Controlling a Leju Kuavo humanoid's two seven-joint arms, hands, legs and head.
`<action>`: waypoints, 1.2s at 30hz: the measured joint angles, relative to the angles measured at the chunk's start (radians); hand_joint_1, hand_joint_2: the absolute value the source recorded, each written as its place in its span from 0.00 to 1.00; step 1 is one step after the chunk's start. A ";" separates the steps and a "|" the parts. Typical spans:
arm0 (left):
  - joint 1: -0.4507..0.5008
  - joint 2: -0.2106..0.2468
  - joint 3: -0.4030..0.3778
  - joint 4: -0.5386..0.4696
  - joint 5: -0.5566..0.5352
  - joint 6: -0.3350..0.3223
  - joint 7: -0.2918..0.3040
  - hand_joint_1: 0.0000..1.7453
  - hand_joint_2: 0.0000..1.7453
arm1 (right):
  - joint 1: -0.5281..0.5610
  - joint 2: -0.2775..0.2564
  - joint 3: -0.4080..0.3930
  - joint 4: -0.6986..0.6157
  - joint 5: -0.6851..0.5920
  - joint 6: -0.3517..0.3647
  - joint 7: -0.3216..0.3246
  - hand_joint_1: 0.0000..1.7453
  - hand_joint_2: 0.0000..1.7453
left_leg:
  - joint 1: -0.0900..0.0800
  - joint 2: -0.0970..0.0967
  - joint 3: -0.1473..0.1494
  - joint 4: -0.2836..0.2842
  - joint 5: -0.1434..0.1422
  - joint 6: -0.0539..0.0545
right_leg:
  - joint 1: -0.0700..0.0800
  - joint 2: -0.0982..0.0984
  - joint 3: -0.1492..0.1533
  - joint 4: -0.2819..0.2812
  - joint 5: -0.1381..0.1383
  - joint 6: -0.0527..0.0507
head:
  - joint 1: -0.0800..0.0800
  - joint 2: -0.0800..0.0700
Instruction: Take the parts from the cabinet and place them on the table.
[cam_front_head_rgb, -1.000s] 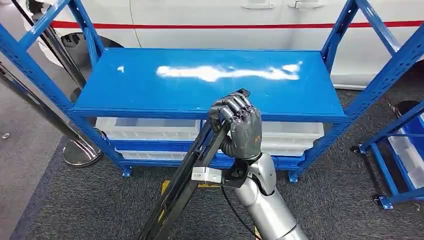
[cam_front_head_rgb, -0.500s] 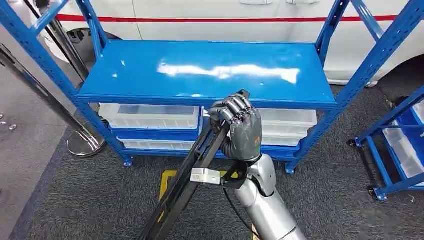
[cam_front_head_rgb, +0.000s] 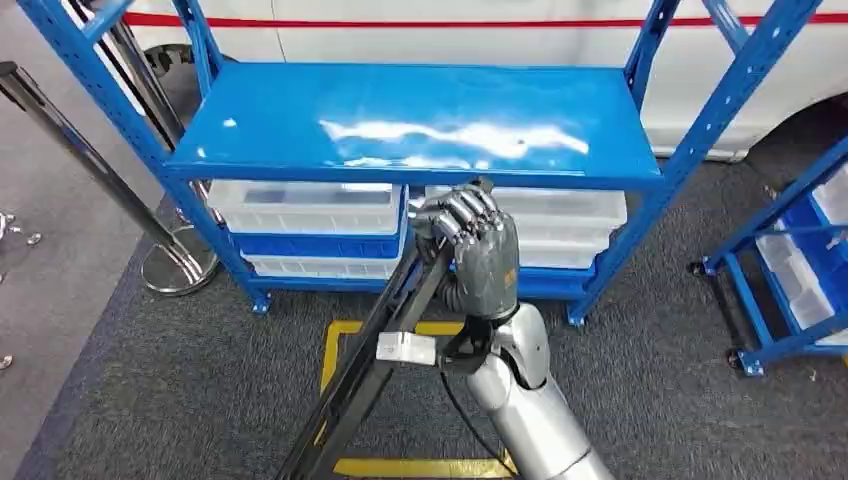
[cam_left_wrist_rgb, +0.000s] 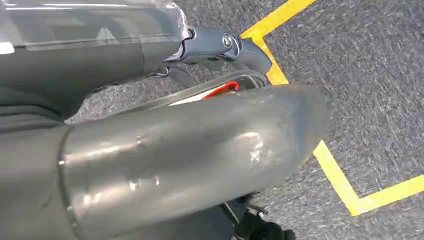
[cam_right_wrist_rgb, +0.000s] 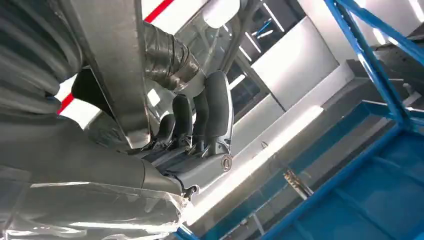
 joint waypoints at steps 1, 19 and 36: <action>0.000 0.000 -0.001 0.000 0.000 0.000 0.000 0.00 0.00 | 0.000 0.000 0.000 0.000 0.000 0.000 0.000 1.00 1.00 | 0.002 0.000 -0.002 -0.004 0.009 -0.007 | 0.004 0.001 -0.004 0.004 0.005 -0.008 | -0.002 0.000; -0.010 -0.001 -0.024 0.000 -0.015 -0.006 0.020 0.00 0.00 | -0.001 0.009 0.001 0.002 0.005 0.000 0.001 1.00 1.00 | 0.002 0.002 0.136 -0.058 -0.073 0.017 | 0.010 -0.003 -0.138 0.001 0.113 -0.011 | -0.002 0.000; -0.008 0.003 -0.034 0.000 -0.009 -0.007 0.021 0.00 0.00 | 0.007 0.011 -0.003 -0.011 0.009 0.000 -0.014 1.00 1.00 | 0.008 -0.001 -0.038 0.122 -0.126 -0.027 | 0.008 -0.009 -0.024 -0.025 0.049 -0.053 | -0.002 0.000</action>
